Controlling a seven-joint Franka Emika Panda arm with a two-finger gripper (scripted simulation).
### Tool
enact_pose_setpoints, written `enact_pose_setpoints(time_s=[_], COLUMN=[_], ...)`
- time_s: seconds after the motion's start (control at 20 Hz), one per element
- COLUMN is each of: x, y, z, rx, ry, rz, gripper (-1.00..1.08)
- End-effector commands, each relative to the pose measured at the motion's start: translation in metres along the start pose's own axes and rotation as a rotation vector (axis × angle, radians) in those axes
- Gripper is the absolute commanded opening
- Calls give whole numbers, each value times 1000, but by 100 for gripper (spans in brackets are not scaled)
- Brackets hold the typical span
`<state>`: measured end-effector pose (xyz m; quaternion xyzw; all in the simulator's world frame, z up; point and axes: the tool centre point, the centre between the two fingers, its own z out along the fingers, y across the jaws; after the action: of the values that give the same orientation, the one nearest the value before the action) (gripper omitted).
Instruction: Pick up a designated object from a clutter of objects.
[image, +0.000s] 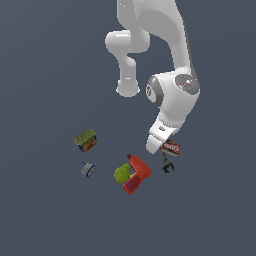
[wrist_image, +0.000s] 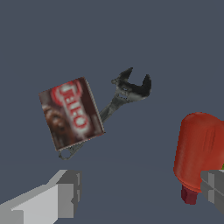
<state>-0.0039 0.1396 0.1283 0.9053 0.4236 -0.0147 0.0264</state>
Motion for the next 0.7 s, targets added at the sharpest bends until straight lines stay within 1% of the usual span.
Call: enact_pose_setpoints(time_s=[0.0, 0.15, 0.35, 0.5, 0.65], x=[14, 26, 36, 40, 42], y=[-21, -43, -64, -73, -76], z=[17, 32, 46, 51, 53], rx=[5, 13, 21, 25, 27], ry=[14, 28, 44, 52, 55], rz=[-107, -205, -295, -332, -345], gripper=[100, 100, 100, 100, 100])
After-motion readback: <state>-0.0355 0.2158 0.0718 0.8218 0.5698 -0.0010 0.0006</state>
